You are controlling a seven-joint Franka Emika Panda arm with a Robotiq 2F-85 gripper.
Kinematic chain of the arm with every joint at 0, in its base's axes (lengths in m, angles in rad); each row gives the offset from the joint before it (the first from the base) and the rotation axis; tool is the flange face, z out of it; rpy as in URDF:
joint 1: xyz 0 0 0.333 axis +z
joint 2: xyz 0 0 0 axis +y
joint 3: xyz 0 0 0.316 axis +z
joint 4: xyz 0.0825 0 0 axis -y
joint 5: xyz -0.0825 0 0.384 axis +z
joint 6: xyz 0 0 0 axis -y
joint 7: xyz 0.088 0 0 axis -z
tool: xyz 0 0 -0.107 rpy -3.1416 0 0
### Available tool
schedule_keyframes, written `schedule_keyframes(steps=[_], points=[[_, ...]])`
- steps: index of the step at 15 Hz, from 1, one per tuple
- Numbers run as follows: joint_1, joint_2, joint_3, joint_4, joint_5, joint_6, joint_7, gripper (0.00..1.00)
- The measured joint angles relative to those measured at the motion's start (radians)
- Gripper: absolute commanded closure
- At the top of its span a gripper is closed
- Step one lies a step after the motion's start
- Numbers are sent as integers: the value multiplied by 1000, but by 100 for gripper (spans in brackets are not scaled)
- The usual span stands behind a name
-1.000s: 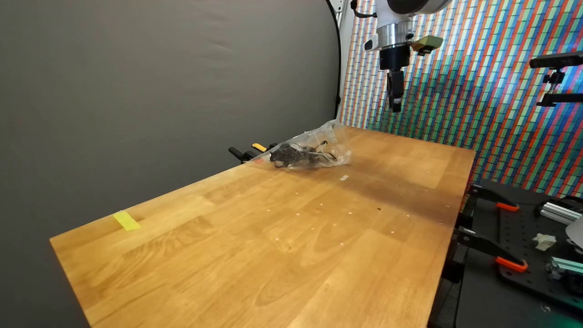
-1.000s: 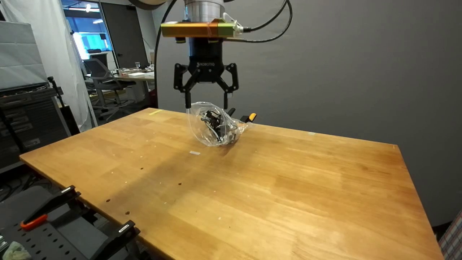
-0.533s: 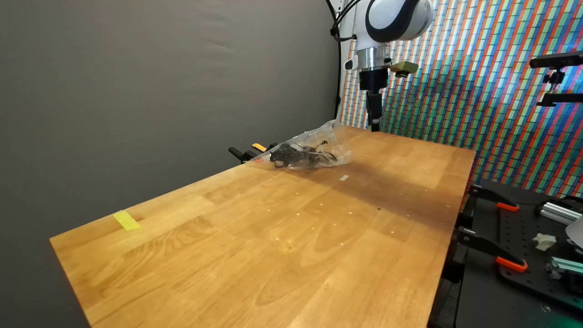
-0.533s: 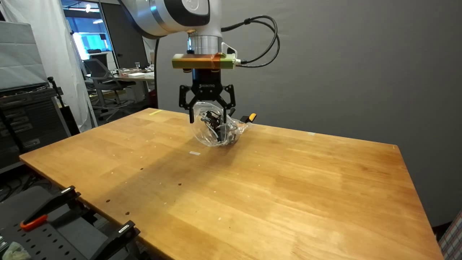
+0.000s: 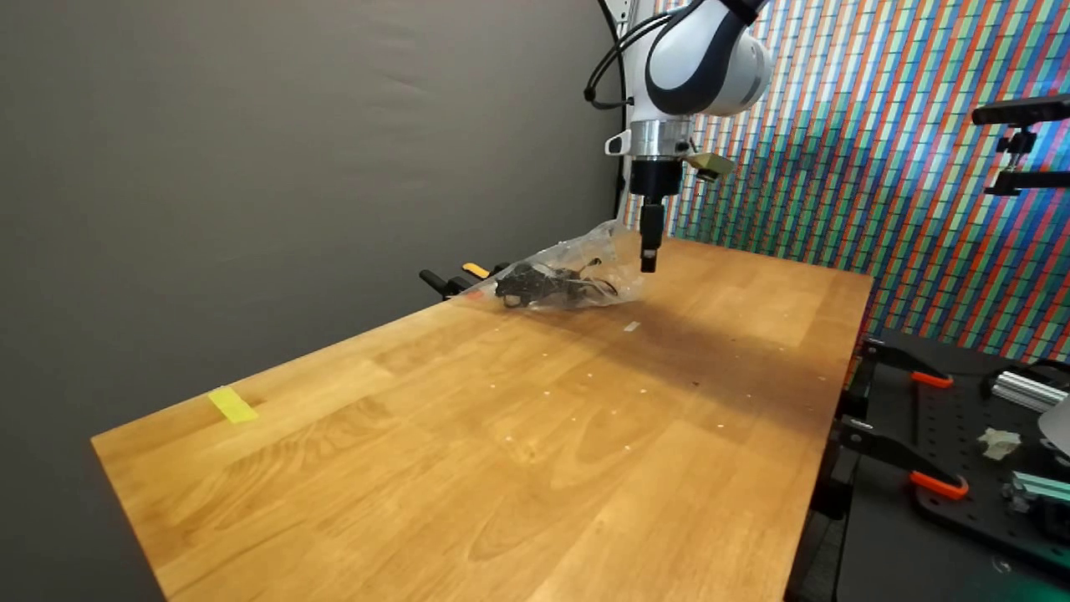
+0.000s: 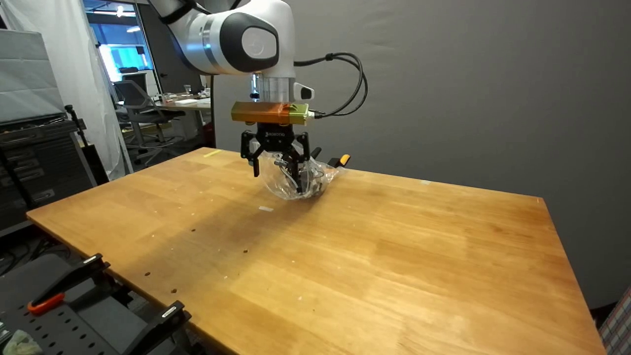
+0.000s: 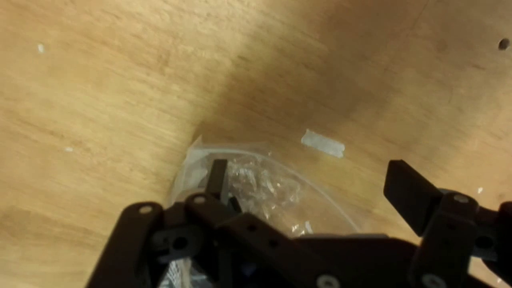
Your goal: Take the cables from the plastic and put them on the table
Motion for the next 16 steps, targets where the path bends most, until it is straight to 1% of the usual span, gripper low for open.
schedule_keyframes(steps=[4, 10, 16], points=[[-23, 40, 46, -1, 17, 150, -2, 0], [-89, 96, 138, -1, 58, 285, -22, 0], [-168, 142, 229, -1, 59, 416, -84, 0]])
